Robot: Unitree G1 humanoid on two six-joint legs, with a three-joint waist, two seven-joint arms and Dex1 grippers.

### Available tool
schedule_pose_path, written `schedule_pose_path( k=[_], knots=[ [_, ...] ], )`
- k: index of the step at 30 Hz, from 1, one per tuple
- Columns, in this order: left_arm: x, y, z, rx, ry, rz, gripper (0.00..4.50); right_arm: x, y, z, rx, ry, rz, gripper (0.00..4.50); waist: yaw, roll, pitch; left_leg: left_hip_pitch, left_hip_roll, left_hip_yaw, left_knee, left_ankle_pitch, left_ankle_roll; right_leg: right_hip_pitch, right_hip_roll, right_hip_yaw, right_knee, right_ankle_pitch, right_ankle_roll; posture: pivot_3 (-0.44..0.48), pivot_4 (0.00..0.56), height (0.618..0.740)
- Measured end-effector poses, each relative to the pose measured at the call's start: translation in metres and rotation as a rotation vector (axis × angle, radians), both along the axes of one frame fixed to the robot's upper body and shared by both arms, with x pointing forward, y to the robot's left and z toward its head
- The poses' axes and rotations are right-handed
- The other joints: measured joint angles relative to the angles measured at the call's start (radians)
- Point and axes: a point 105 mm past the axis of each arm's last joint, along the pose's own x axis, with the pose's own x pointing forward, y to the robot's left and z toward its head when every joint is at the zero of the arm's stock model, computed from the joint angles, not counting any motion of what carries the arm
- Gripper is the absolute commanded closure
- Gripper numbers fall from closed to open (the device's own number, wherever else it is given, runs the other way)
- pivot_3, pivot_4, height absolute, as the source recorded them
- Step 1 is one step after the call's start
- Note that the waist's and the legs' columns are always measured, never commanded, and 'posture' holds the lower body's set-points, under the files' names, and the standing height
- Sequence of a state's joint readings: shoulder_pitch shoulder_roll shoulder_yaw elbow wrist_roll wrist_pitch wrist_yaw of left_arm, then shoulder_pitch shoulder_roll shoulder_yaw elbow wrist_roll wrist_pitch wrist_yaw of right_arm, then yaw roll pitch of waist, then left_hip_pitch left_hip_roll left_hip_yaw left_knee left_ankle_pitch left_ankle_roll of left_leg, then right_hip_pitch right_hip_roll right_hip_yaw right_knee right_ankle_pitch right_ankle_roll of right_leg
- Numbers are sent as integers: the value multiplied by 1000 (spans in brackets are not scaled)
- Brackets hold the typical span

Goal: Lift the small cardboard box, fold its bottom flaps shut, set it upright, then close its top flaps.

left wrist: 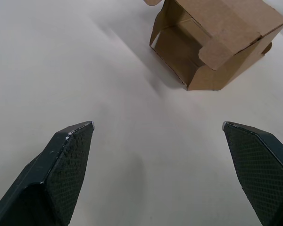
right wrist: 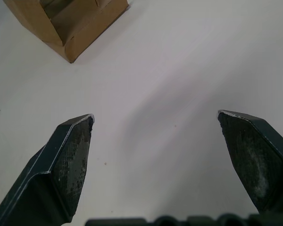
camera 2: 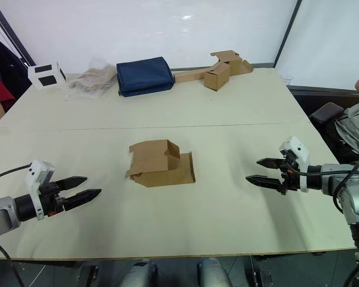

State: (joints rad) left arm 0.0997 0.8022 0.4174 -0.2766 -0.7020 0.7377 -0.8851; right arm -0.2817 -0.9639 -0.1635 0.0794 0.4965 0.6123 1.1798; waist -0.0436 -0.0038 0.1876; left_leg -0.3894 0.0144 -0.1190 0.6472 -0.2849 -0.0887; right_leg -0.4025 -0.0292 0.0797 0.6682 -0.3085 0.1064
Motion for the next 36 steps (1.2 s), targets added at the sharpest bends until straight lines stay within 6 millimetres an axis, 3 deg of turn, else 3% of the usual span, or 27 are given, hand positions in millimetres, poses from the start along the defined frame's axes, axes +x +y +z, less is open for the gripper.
schedule_pose_path(
  k=[17,24,33,36],
  knots=[
    [6,0,6,-11,-16,-9,0,3,7,1,34,-6,-13,124,1,0,0,0,0,0,0,0,0,0,0,0,0,0,0,0,150,740],
    [19,-1,18,-12,-66,-3,0,11,9,12,27,-51,-17,124,0,0,0,0,0,0,0,0,0,0,0,0,0,0,0,0,150,740],
    [23,4,19,-101,25,-28,0,10,15,15,18,-73,-17,124,0,0,0,0,0,0,0,0,0,0,0,0,1,0,0,0,150,740],
    [24,0,24,-213,107,-82,0,6,24,20,30,-74,12,124,1,0,0,0,0,0,1,0,0,0,0,0,1,0,0,0,150,740]
  ],
)
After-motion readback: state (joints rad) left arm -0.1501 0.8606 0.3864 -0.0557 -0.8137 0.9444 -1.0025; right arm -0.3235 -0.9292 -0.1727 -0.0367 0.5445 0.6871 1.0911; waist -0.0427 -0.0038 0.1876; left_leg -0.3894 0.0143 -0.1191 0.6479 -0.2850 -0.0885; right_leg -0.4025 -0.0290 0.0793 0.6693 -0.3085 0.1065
